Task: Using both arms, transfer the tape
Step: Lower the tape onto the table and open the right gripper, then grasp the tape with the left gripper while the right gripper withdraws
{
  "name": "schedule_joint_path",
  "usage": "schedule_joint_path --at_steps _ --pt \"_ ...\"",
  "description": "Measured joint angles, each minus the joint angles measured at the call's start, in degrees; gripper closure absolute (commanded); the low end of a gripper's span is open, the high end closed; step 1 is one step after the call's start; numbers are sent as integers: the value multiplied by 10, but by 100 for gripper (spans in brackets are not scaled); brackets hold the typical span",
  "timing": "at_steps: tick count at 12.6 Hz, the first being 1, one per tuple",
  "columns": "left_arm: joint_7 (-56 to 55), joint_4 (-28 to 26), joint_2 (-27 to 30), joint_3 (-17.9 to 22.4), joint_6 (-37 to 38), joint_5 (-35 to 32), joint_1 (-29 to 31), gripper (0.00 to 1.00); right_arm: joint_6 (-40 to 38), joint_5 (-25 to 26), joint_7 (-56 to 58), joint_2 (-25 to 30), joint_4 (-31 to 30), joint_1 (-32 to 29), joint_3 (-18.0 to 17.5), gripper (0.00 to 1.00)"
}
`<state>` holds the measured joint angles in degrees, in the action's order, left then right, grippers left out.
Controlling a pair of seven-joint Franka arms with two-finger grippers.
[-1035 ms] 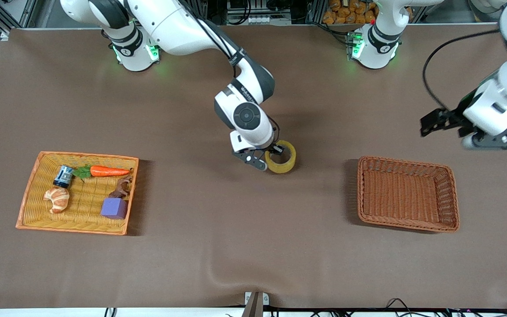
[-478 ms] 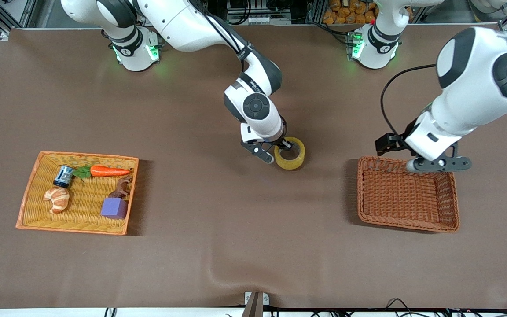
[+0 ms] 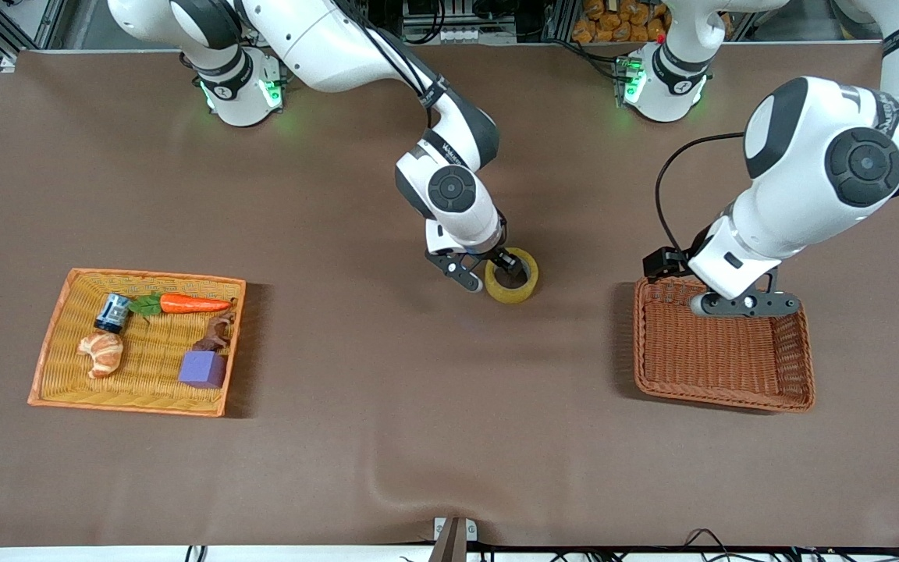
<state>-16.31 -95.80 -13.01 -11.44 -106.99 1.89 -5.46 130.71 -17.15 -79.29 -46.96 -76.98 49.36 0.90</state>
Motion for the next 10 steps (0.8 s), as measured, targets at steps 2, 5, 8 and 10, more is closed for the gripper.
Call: schedule_joint_path --at_steps 2,5,8,10 --pt "-32 -21 -9 -1 -44 0 -17 0 0 0 7 1 4 -12 4 0" --pt "-99 -72 -31 -2 -98 -14 -61 0 -54 0 142 4 8 -53 6 0" --pt "-230 -118 -53 -3 -151 -56 -124 0 -130 0 353 16 9 -131 18 0" --pt "-313 -125 -81 -3 -184 -83 -160 0 -148 0 499 29 8 -210 21 0"
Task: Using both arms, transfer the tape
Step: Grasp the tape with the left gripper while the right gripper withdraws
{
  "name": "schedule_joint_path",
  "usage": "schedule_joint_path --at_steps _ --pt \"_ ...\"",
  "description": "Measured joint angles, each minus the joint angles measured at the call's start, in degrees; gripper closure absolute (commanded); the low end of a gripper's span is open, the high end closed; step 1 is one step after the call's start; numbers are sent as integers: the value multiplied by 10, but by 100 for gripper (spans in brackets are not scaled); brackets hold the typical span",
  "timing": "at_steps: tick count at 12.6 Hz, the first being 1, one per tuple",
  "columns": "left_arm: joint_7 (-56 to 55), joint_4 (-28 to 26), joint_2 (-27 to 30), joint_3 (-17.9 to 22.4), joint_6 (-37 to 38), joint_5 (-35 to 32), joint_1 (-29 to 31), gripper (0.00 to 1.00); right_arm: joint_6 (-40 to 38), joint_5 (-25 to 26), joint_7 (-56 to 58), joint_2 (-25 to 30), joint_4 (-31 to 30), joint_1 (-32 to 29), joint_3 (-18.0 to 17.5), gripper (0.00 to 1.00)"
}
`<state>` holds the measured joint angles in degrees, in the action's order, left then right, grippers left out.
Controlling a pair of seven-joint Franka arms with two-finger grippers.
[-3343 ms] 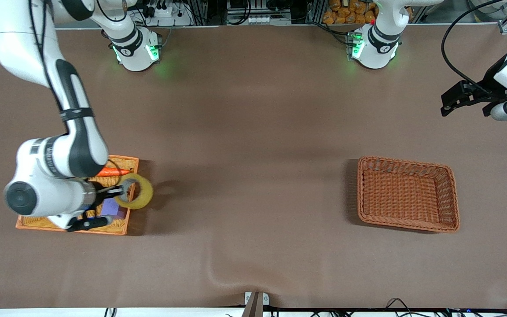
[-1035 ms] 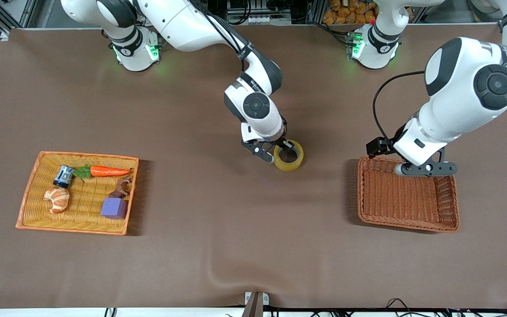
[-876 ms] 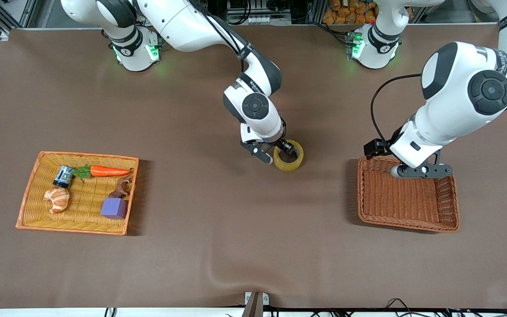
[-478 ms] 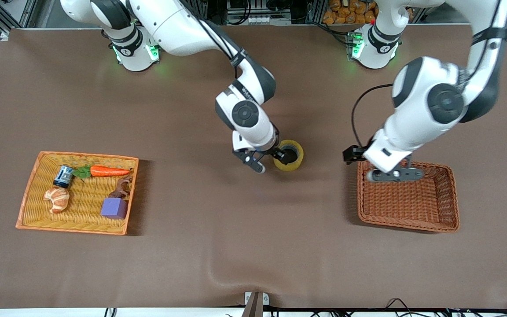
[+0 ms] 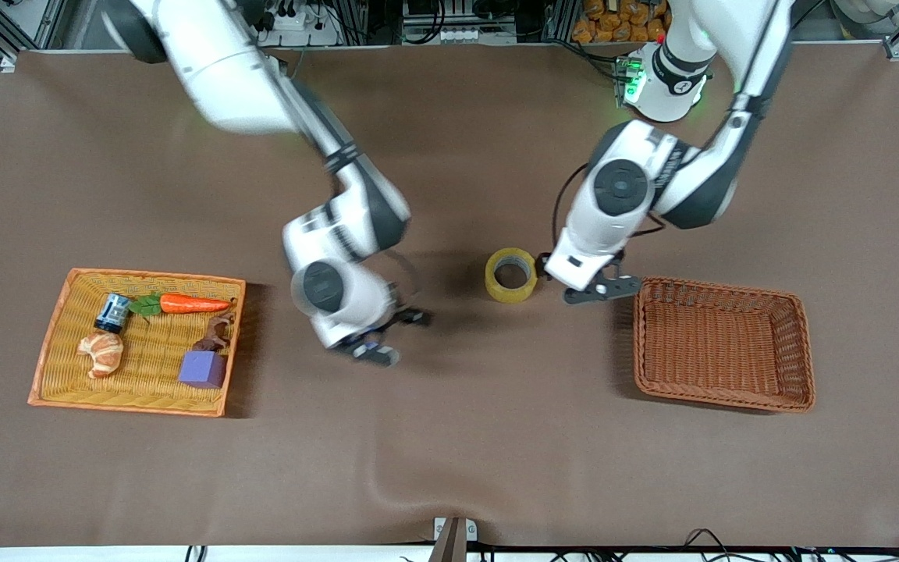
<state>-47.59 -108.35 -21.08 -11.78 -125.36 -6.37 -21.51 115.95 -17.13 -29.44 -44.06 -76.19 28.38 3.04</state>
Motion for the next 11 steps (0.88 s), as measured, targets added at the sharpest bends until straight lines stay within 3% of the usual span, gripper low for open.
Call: schedule_joint_path --at_steps 3,5,8,11 --pt "-56 -1 -50 0 -48 -16 -19 0 -7 1 201 20 -17 -89 18 0" --pt "-76 -1 -71 0 -63 -16 -22 7 -8 3 306 45 -44 -134 32 0" --pt "-95 0 -88 0 -77 -16 -27 10 -11 13 369 109 -101 -174 47 0" --pt "-111 0 -94 0 -83 -16 -35 10 -12 119 369 214 -159 -169 50 0"
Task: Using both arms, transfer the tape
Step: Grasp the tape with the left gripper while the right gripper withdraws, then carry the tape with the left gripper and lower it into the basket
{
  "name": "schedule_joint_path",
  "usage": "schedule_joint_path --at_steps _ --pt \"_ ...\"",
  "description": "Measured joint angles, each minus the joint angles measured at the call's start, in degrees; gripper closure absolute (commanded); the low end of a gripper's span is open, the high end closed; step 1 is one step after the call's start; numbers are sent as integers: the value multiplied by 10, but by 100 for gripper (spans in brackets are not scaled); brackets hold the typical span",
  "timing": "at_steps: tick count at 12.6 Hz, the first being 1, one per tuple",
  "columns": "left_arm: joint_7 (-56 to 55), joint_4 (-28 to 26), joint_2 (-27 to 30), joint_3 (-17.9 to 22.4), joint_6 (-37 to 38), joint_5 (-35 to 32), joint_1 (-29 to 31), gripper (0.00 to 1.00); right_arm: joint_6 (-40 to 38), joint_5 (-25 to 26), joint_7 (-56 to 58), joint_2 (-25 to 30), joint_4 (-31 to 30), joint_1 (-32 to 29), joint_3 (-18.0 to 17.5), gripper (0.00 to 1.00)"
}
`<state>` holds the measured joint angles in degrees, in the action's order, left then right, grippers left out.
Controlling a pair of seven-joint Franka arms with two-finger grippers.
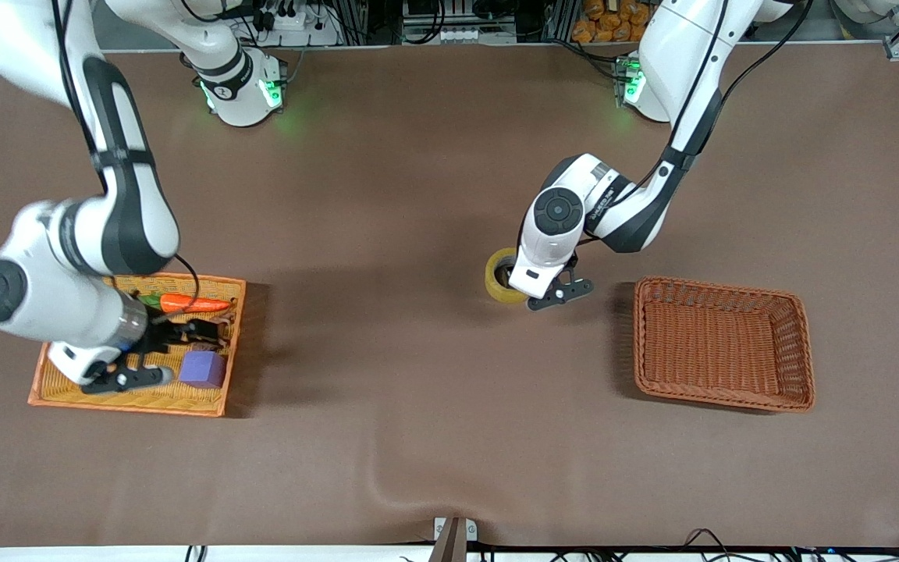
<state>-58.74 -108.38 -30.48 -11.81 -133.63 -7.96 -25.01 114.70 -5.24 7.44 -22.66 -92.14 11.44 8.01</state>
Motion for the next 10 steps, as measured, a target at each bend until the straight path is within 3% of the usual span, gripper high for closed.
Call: schedule_joint_path --at_steps 3,6,7,9,10 --pt "-9 0 -1 0 0 0 -11 22 -69 47 0 100 -15 -5 6 0" --pt "-14 -1 -10 0 0 0 -16 46 -135 51 0 162 -21 -15 13 0" --pt "-15 -1 -14 0 -1 0 -16 61 -134 52 0 170 -20 -17 16 0" --pt "-18 -1 -19 0 -11 0 -16 100 -137 52 0 173 -12 -28 19 0" --pt "-19 2 -19 1 -13 0 -15 100 -150 52 0 173 -8 -36 19 0"
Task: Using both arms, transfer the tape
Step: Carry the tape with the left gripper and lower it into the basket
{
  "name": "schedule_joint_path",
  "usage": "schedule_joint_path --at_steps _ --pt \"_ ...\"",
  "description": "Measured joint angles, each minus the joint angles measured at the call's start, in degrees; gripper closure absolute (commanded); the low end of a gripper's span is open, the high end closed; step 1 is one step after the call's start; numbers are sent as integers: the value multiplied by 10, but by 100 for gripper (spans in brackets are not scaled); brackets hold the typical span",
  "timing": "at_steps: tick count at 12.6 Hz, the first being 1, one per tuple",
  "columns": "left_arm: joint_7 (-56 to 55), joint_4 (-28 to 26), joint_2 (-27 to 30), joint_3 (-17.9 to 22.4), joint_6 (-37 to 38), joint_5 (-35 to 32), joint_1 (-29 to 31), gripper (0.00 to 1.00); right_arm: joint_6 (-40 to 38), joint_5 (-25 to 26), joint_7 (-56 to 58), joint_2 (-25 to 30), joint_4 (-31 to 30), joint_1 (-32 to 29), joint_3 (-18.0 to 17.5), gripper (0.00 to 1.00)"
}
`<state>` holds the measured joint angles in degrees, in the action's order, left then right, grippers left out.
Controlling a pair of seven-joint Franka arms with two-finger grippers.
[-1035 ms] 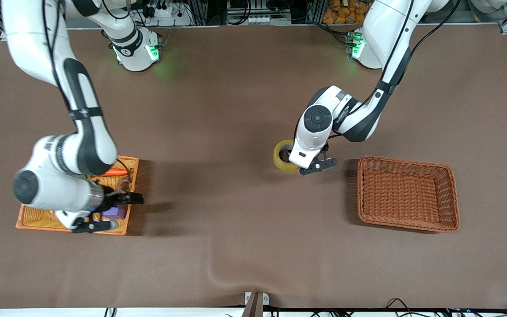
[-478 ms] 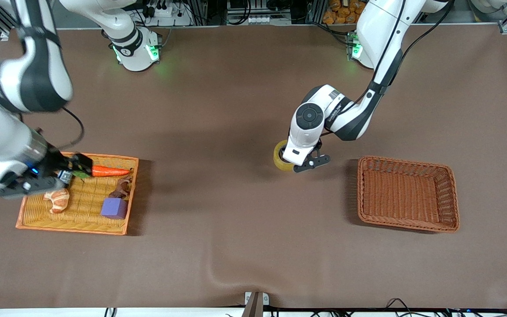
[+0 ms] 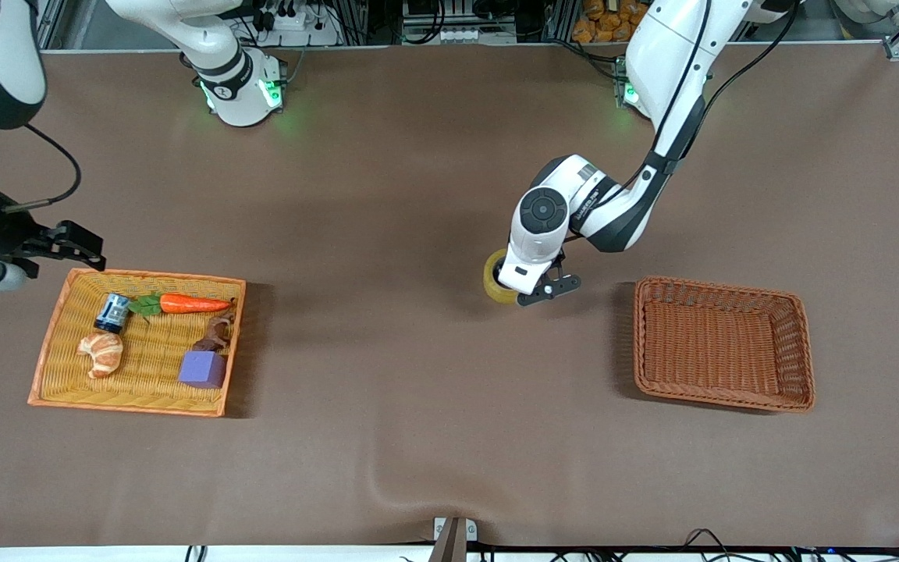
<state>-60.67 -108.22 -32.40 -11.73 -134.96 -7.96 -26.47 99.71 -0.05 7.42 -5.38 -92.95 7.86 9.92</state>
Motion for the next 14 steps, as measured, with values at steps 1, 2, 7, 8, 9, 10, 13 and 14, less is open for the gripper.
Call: schedule_joint_path --at_steps 1,2,7,8,9,10,13,14 --pt "-3 4 0 0 -2 0 1 100 -17 0 0 0 4 -7 0 0" --pt "-6 9 2 1 -3 0 4 100 -33 0 0 3 7 -13 0 0" --pt "22 20 67 2 19 0 60 100 -105 -1 -3 39 21 -35 -13 0" --pt "52 20 93 3 37 0 84 100 -115 -5 -3 48 21 -45 -17 0" --pt "81 20 115 4 51 0 115 100 -120 -14 -3 53 21 -53 -19 0" --pt "116 19 130 4 60 0 148 100 -120 -23 -5 54 21 -62 -22 0" --pt "258 11 128 8 63 0 248 100 -121 -30 -43 54 26 -77 -39 0" --pt "312 10 117 8 60 0 279 100 -124 -23 -48 54 32 -79 -50 0"
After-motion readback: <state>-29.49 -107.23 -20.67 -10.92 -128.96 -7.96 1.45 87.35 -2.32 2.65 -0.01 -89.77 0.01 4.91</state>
